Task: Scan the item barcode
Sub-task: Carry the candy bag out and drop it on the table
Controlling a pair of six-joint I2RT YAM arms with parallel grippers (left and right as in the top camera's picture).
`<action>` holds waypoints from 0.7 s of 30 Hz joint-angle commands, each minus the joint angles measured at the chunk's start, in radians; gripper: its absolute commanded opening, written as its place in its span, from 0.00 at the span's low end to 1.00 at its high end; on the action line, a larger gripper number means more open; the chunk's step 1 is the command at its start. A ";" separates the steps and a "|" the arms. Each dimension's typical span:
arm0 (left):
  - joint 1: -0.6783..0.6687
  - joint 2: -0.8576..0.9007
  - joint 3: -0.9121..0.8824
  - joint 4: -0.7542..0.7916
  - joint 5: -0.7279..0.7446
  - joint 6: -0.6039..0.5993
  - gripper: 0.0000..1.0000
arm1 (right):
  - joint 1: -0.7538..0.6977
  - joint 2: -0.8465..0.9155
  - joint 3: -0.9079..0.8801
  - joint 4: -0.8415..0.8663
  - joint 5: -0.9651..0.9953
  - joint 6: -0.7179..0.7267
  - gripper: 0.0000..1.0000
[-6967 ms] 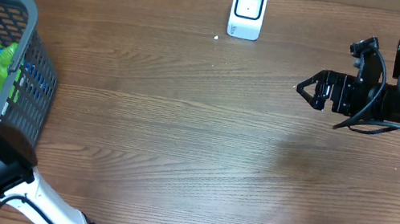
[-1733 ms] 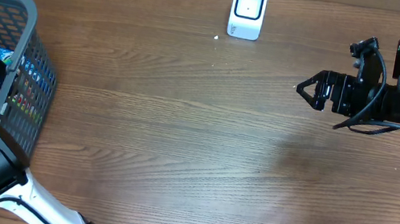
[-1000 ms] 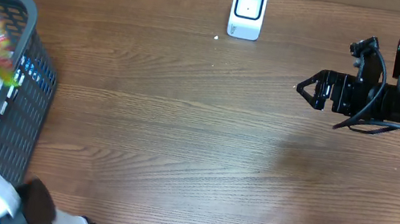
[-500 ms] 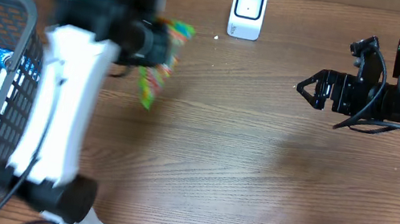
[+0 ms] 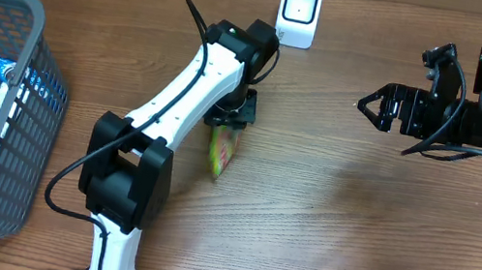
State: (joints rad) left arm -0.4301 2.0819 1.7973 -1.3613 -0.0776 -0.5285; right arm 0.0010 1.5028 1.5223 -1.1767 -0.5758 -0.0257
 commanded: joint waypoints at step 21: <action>-0.015 -0.008 0.037 0.067 0.180 0.090 0.19 | 0.005 -0.004 0.019 0.017 -0.002 0.003 1.00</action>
State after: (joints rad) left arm -0.4290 2.0819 1.8072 -1.3083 0.0074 -0.4603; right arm 0.0010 1.5028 1.5223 -1.1667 -0.5758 -0.0250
